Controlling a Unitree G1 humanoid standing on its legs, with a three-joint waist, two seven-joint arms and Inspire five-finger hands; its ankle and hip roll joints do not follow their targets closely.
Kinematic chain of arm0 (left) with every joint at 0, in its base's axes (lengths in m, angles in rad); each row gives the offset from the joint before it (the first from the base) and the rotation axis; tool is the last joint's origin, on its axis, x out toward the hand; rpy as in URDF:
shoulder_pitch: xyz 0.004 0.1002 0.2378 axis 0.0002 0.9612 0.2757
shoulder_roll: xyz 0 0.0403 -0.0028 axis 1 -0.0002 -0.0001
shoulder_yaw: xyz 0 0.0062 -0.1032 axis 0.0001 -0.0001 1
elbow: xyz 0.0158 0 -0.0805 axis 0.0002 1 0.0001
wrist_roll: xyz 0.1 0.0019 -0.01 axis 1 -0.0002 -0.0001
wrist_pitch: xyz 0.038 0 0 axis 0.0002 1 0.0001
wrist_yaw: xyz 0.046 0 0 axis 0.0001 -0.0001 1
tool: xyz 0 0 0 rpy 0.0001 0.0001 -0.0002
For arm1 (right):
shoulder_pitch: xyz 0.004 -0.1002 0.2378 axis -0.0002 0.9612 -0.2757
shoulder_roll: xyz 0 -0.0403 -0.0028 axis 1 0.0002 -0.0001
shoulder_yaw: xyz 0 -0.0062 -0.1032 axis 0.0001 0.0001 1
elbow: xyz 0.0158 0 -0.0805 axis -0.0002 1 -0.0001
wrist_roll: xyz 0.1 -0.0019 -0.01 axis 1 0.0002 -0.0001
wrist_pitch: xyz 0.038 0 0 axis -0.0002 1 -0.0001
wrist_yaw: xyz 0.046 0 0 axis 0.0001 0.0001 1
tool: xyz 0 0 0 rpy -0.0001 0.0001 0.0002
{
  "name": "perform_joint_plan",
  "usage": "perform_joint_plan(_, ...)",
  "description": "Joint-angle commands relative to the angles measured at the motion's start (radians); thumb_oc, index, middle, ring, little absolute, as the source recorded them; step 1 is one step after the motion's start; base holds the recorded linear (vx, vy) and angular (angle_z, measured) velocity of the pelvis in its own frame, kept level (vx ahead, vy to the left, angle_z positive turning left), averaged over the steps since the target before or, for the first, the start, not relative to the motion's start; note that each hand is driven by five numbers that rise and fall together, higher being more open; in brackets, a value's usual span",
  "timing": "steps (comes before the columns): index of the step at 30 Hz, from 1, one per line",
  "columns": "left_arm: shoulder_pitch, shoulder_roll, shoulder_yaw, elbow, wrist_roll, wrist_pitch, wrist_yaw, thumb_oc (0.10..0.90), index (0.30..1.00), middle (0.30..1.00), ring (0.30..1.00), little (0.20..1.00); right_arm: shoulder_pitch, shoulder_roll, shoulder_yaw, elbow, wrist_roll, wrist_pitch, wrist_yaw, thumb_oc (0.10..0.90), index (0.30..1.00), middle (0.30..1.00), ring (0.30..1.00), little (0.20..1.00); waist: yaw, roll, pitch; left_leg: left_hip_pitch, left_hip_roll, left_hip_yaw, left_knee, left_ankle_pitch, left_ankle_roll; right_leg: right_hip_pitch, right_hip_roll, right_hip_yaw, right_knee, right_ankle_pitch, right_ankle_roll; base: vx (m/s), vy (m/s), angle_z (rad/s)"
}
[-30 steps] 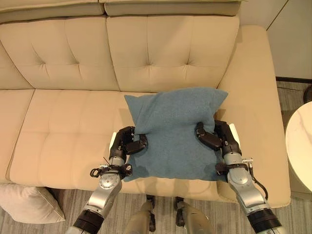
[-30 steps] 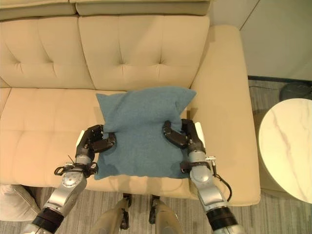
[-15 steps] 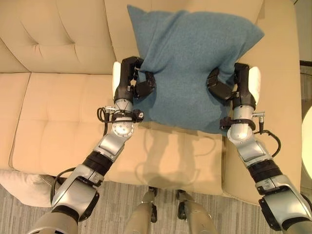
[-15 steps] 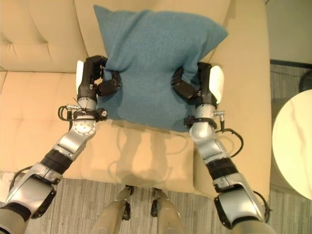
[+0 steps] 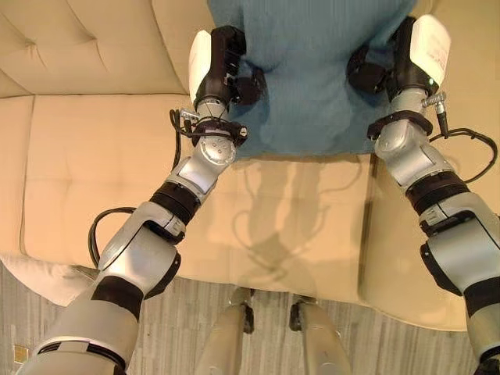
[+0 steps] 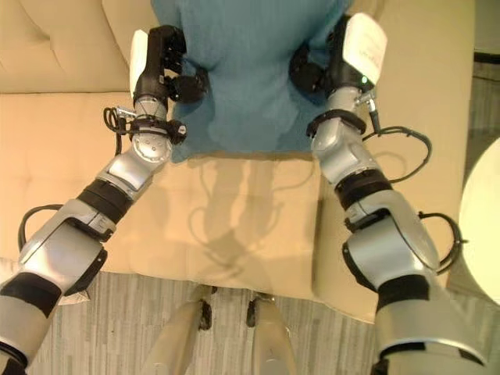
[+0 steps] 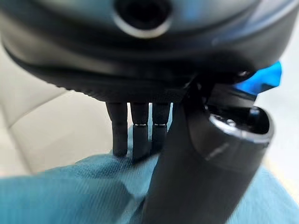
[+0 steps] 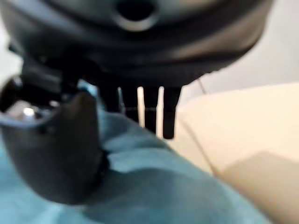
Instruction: Pick up all the scattered cushions and arrange them neatly on the sofa.
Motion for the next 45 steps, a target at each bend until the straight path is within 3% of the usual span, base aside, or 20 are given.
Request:
perform_joint_plan(1, -0.105, 0.007, 0.016, -0.141, 0.079, -0.114, 0.0, 0.8, 0.9, 0.9, 0.9, 0.9, -0.08, 0.027, -0.018, -0.185, -0.064, -0.105, 0.01, 0.8, 0.9, 0.9, 0.9, 0.9, 0.012, -0.01, -0.071, 0.084, -0.038, 0.009, -0.002, -0.235, 0.007, 0.043, 0.011, 0.002, 0.088, -0.176, 0.095, 0.02, -0.022, -0.15)
perform_joint_plan(9, 0.099, 0.122, 0.097, -0.206, 0.157, -0.102, -0.043, 0.8, 0.9, 0.9, 0.9, 0.9, 0.136, -0.103, -0.061, -0.331, -0.13, -0.15, 0.109, 0.8, 0.9, 0.9, 0.9, 0.9, 0.013, -0.01, -0.058, 0.124, -0.033, 0.014, -0.002, -0.241, 0.007, 0.07, 0.01, -0.002, 0.112, -0.198, 0.088, 0.01, -0.009, 0.05)
perform_joint_plan(12, 0.196, 0.168, 0.156, -0.267, 0.168, -0.107, -0.057, 0.8, 0.9, 0.9, 0.9, 0.9, 0.265, -0.163, -0.14, -0.414, -0.132, -0.169, 0.13, 0.8, 0.9, 0.9, 0.9, 0.9, 0.013, -0.007, -0.065, 0.147, -0.032, 0.014, -0.002, -0.248, 0.009, 0.09, 0.011, -0.006, 0.114, -0.205, 0.086, 0.01, 0.007, -0.04)
perform_joint_plan(13, 0.292, 0.189, 0.213, -0.325, 0.173, -0.111, -0.068, 0.8, 0.9, 0.9, 0.9, 0.9, 0.393, -0.199, -0.225, -0.48, -0.133, -0.179, 0.144, 0.8, 0.9, 0.9, 0.9, 0.9, 0.009, -0.007, -0.072, 0.169, -0.032, 0.014, -0.002, -0.254, 0.011, 0.115, 0.012, -0.008, 0.113, -0.212, 0.086, 0.05, 0.025, -0.1)
perform_joint_plan(16, 0.413, 0.192, 0.272, -0.386, 0.172, -0.117, -0.086, 0.8, 0.9, 0.9, 0.9, 0.9, 0.553, -0.218, -0.325, -0.544, -0.13, -0.188, 0.164, 0.8, 0.9, 0.9, 0.9, 0.9, 0.01, -0.01, -0.084, 0.193, -0.03, 0.014, -0.002, -0.264, 0.013, 0.144, 0.013, -0.01, 0.108, -0.216, 0.085, 0.04, 0.025, 0.05)
perform_joint_plan(17, 0.526, 0.186, 0.326, -0.436, 0.159, -0.131, -0.111, 0.8, 0.9, 0.9, 0.9, 0.9, 0.681, -0.223, -0.398, -0.578, -0.122, -0.201, 0.19, 0.8, 0.9, 0.9, 0.9, 0.9, 0.008, -0.014, -0.095, 0.213, -0.03, 0.015, -0.002, -0.274, 0.016, 0.171, 0.014, -0.011, 0.1, -0.219, 0.084, 0.05, 0.032, 0.03)
perform_joint_plan(18, 0.529, 0.185, 0.325, -0.438, 0.159, -0.13, -0.111, 0.8, 0.9, 0.9, 0.9, 0.9, 0.686, -0.223, -0.401, -0.581, -0.123, -0.2, 0.19, 0.8, 0.9, 0.9, 0.9, 0.9, 0.009, -0.014, -0.096, 0.214, -0.03, 0.015, -0.002, -0.274, 0.016, 0.172, 0.014, -0.011, 0.099, -0.219, 0.084, 0.05, 0.026, 0.02)
perform_joint_plan(19, 0.655, 0.172, 0.376, -0.484, 0.125, -0.151, -0.159, 0.8, 0.9, 0.9, 0.9, 0.9, 0.814, -0.228, -0.466, -0.605, -0.121, -0.208, 0.227, 0.8, 0.9, 0.9, 0.9, 0.9, 0.007, -0.024, -0.106, 0.238, -0.028, 0.014, -0.002, -0.283, 0.018, 0.201, 0.015, -0.014, 0.09, -0.221, 0.085, 0.01, 0.009, 0.04)
perform_joint_plan(21, 0.715, 0.167, 0.399, -0.507, 0.115, -0.155, -0.179, 0.8, 0.9, 0.9, 0.9, 0.9, 0.876, -0.224, -0.504, -0.625, -0.121, -0.207, 0.242, 0.8, 0.9, 0.9, 0.9, 0.9, 0.007, -0.029, -0.114, 0.247, -0.027, 0.014, -0.002, -0.285, 0.02, 0.215, 0.015, -0.016, 0.08, -0.217, 0.086, 0.03, 0.015, 0.06)
perform_joint_plan(22, 0.827, 0.155, 0.434, -0.542, 0.113, -0.16, -0.21, 0.8, 0.9, 0.9, 0.9, 0.9, 0.977, -0.194, -0.558, -0.634, -0.112, -0.221, 0.264, 0.8, 0.9, 0.9, 0.9, 0.9, 0.01, -0.038, -0.122, 0.271, -0.027, 0.01, -0.002, -0.292, 0.024, 0.244, 0.016, -0.017, 0.071, -0.218, 0.088, 0.05, 0.026, 0.03)
perform_joint_plan(24, 0.888, 0.154, 0.453, -0.562, 0.126, -0.163, -0.225, 0.8, 0.9, 0.9, 0.9, 0.9, 1.031, -0.182, -0.59, -0.644, -0.11, -0.228, 0.274, 0.8, 0.9, 0.9, 0.9, 0.9, 0.011, -0.045, -0.126, 0.283, -0.027, 0.01, -0.002, -0.297, 0.025, 0.259, 0.015, -0.018, 0.065, -0.219, 0.089, 0.01, 0.037, 0.02)
perform_joint_plan(26, 1.045, 0.117, 0.496, -0.584, 0.121, -0.164, -0.267, 0.8, 0.9, 0.9, 0.9, 0.9, 1.15, -0.118, -0.651, -0.652, -0.091, -0.241, 0.298, 0.8, 0.9, 0.9, 0.9, 0.9, 0.016, -0.057, -0.138, 0.321, -0.026, 0.009, -0.002, -0.312, 0.032, 0.306, 0.013, -0.017, 0.057, -0.228, 0.092, -0.01, 0.053, 0.07)
perform_joint_plan(29, 1.088, 0.102, 0.502, -0.579, 0.115, -0.162, -0.282, 0.8, 0.9, 0.9, 0.9, 0.9, 1.177, -0.093, -0.653, -0.651, -0.087, -0.247, 0.309, 0.8, 0.9, 0.9, 0.9, 0.9, 0.019, -0.062, -0.148, 0.327, -0.027, 0.008, -0.002, -0.311, 0.034, 0.316, 0.013, -0.019, 0.05, -0.223, 0.094, -0.02, 0.031, 0.12)
perform_joint_plan(30, 1.229, 0.045, 0.526, -0.541, 0.1, -0.15, -0.325, 0.8, 0.9, 0.9, 0.9, 0.9, 1.27, -0.009, -0.656, -0.659, -0.084, -0.257, 0.356, 0.8, 0.9, 0.9, 0.9, 0.9, 0.033, -0.079, -0.167, 0.364, -0.027, 0.013, -0.002, -0.324, 0.041, 0.364, 0.01, -0.027, 0.035, -0.223, 0.104, -0.06, 0.071, 0.03)
perform_joint_plan(32, 1.304, -0.001, 0.533, -0.489, 0.084, -0.137, -0.351, 0.8, 0.9, 0.9, 0.9, 0.9, 1.308, 0.054, -0.654, -0.639, -0.074, -0.261, 0.37, 0.8, 0.9, 0.9, 0.9, 0.9, 0.045, -0.085, -0.188, 0.377, -0.027, 0.015, -0.002, -0.327, 0.049, 0.379, 0.008, -0.033, 0.029, -0.213, 0.111, -0.05, 0.077, -0.01)
perform_joint_plan(37, 1.392, -0.034, 0.52, -0.374, 0.106, -0.113, -0.399, 0.8, 0.9, 0.9, 0.9, 0.9, 1.339, 0.14, -0.635, -0.568, -0.032, -0.258, 0.394, 0.8, 0.9, 0.9, 0.9, 0.9, 0.068, -0.088, -0.211, 0.427, -0.028, 0.03, -0.002, -0.345, 0.064, 0.411, -0.005, -0.032, 0.046, -0.214, 0.128, -0.05, 0.107, -0.14)
perform_joint_plan(40, 1.42, -0.049, 0.513, -0.277, 0.166, -0.093, -0.396, 0.8, 0.9, 0.9, 0.9, 0.9, 1.345, 0.187, -0.602, -0.513, -0.034, -0.249, 0.397, 0.8, 0.9, 0.9, 0.9, 0.9, 0.079, -0.082, -0.204, 0.467, -0.027, 0.036, -0.002, -0.353, 0.079, 0.41, -0.024, -0.019, 0.122, -0.225, 0.141, -0.16, 0.113, -0.23)
perform_joint_plan(45, 1.395, -0.053, 0.511, -0.221, 0.176, -0.079, -0.37, 0.8, 0.9, 0.9, 0.9, 0.9, 1.339, 0.227, -0.6, -0.458, -0.011, -0.235, 0.379, 0.8, 0.9, 0.9, 0.9, 0.9, 0.075, -0.08, -0.186, 0.461, -0.02, -0.004, 0.006, -0.323, 0.088, 0.382, -0.013, 0.066, 0.265, -0.265, 0.149, -0.2, 0.017, 0.03)
